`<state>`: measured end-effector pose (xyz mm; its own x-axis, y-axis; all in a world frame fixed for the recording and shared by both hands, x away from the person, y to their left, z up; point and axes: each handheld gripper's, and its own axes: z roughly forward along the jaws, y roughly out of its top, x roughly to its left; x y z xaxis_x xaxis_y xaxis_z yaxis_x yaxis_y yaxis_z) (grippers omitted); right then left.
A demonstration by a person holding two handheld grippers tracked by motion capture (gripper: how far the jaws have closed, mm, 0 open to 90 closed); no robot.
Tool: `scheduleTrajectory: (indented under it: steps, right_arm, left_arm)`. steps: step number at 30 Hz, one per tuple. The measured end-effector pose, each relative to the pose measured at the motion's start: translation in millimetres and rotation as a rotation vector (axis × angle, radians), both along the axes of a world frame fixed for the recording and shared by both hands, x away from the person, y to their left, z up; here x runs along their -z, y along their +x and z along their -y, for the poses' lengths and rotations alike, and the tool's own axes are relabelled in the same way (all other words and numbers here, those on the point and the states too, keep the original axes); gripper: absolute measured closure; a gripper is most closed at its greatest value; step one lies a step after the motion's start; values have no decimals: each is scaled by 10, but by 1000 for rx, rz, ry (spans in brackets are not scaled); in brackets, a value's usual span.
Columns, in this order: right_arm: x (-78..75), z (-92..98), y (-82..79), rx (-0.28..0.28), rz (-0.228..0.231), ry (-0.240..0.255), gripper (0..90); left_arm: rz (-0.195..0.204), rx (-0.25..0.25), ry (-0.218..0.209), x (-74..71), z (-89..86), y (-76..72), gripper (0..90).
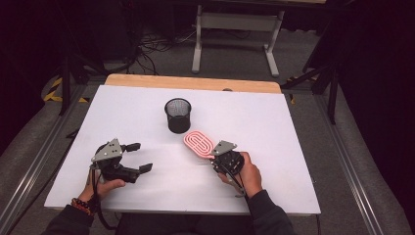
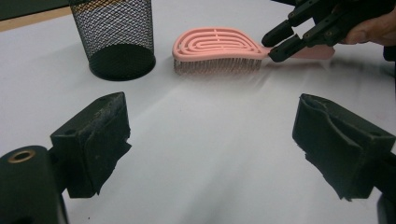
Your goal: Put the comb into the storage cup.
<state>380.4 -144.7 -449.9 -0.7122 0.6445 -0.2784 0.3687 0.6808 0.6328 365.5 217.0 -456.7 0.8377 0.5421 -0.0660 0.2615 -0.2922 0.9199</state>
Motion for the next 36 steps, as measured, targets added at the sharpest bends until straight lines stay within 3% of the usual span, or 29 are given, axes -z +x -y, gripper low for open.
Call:
scheduleTrajectory:
  steps: [3,7,8,9,12,17,18,20,25,30,33,35,36]
  right_arm:
    - [-6,17,40,9,-40,19,678]
    - [-10,63,139,24,-130,47,610]
    - [-10,63,139,24,-130,47,610]
    - [-8,95,236,43,-193,66,578]
    - [1,112,330,50,-262,79,559]
    - [-5,107,416,53,-317,99,548]
    - [-4,85,424,52,-305,86,623]
    - [-4,53,406,49,-278,55,671]
    - [5,39,373,41,-257,46,686]
    - [21,38,322,29,-210,44,690]
    - [25,25,279,17,-173,40,691]
    - [5,7,222,18,-115,43,691]
    - [5,7,222,18,-115,43,691]
  left_arm:
    - [-1,2,1,3,7,3,120]
    - [3,8,5,1,27,2,120]
    - [2,13,4,3,36,4,119]
    - [-1,18,8,7,45,5,119]
    - [-3,25,8,12,52,6,119]
    - [-14,39,7,28,78,16,118]
    - [-15,41,6,30,85,15,117]
    - [-27,55,4,43,120,24,117]
    - [-56,70,-4,73,187,48,116]
    - [-115,90,-14,128,342,120,117]
    - [-150,88,-24,158,463,184,117]
    - [-175,91,-35,164,597,258,116]
    - [-175,91,-35,164,597,258,113]
